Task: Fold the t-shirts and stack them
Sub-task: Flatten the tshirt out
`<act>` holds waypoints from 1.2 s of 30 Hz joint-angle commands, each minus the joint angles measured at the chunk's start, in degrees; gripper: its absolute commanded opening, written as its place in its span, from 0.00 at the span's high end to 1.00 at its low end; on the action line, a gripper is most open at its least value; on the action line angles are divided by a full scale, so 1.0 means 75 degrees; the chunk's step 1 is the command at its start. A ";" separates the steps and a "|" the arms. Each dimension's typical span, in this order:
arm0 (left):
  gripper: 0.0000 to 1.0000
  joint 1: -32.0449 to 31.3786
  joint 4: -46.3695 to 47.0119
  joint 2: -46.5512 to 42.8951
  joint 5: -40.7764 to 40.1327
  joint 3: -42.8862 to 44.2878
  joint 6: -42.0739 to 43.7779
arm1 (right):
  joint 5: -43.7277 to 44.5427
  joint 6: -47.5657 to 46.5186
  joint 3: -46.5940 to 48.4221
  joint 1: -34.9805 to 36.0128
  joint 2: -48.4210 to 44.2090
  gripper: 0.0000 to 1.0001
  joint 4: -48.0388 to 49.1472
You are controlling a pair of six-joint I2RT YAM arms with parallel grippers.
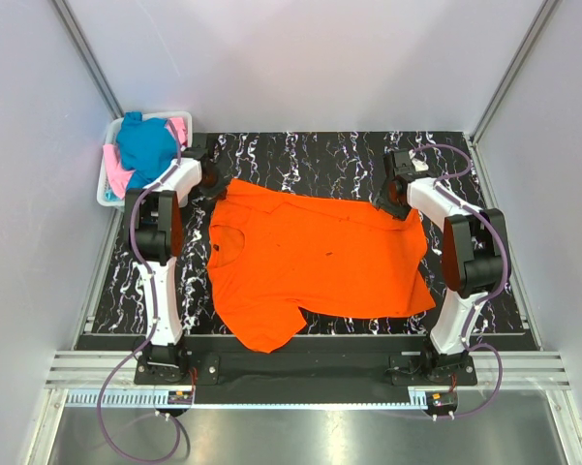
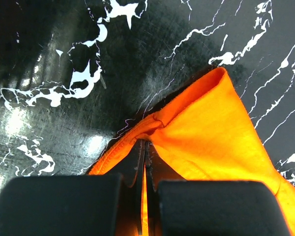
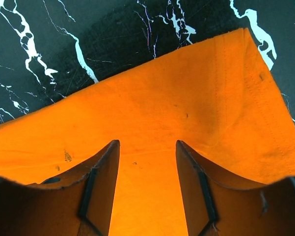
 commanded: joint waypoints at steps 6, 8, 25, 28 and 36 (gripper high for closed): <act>1.00 0.0030 0.0134 -0.0398 -0.0317 0.0137 0.0290 | -0.0062 0.0050 -0.0003 -0.0023 -0.0087 0.44 0.0118; 1.00 0.0030 0.0030 -0.0526 -0.0610 -0.0003 0.0209 | -0.0085 0.0073 0.0009 -0.0034 -0.0075 0.44 0.0118; 0.72 0.0147 -0.1037 -0.0632 -0.2920 -0.0086 -0.0482 | -0.0156 -0.0091 -0.0073 -0.0023 -0.0122 0.45 0.0107; 0.71 0.0311 -0.1225 -0.0644 -0.2991 -0.0098 -0.0646 | -0.0203 -0.0091 -0.0062 -0.0023 -0.0076 0.45 0.0107; 0.77 0.0312 -0.0652 -0.0725 -0.1494 -0.0074 -0.0143 | -0.0250 -0.0044 -0.0120 -0.0023 -0.0028 0.45 0.0118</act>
